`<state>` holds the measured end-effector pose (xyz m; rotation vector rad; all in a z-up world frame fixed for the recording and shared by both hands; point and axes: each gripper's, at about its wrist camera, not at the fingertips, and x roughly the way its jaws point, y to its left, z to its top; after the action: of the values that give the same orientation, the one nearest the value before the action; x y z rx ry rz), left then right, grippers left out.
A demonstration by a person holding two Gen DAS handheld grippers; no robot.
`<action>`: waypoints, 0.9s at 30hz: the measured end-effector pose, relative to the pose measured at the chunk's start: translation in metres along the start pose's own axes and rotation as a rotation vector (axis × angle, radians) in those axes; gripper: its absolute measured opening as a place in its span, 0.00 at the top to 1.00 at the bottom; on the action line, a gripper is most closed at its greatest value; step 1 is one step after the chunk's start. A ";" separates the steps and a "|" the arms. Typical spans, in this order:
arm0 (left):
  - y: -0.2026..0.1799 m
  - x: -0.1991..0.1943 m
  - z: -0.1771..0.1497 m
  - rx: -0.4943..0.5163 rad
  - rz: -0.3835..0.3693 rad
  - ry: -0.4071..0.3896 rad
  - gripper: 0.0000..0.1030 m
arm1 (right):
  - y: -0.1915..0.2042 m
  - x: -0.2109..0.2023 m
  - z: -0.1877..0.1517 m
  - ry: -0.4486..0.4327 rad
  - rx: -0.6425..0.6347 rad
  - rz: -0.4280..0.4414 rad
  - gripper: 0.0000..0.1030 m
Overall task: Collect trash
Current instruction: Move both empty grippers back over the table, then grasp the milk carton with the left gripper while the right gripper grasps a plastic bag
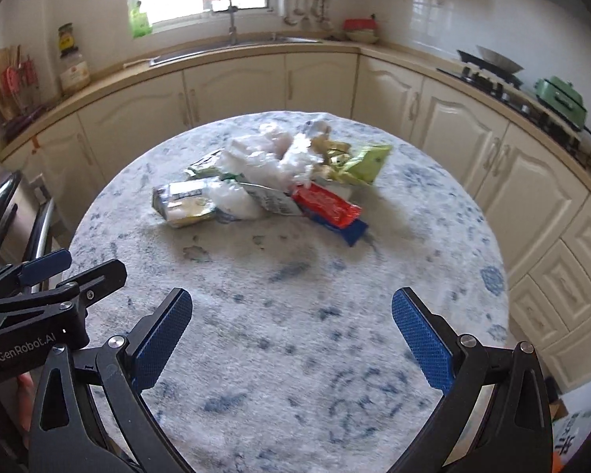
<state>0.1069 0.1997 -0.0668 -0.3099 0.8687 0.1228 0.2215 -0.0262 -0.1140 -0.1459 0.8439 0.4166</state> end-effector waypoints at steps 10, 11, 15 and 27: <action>0.050 0.041 0.045 -0.091 0.064 0.062 0.23 | 0.030 0.090 0.049 0.134 -0.110 0.186 0.20; 0.051 0.046 0.048 -0.094 0.063 0.068 0.23 | 0.031 0.098 0.053 0.151 -0.120 0.186 0.27; 0.053 0.070 0.064 -0.090 0.042 0.096 0.23 | 0.027 0.120 0.066 0.170 -0.111 0.201 0.38; 0.020 0.121 0.098 -0.031 -0.037 0.123 0.09 | 0.012 0.129 0.076 0.122 -0.135 0.242 0.72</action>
<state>0.2516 0.2479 -0.1046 -0.3654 0.9826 0.0832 0.3446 0.0453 -0.1600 -0.1965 0.9574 0.6979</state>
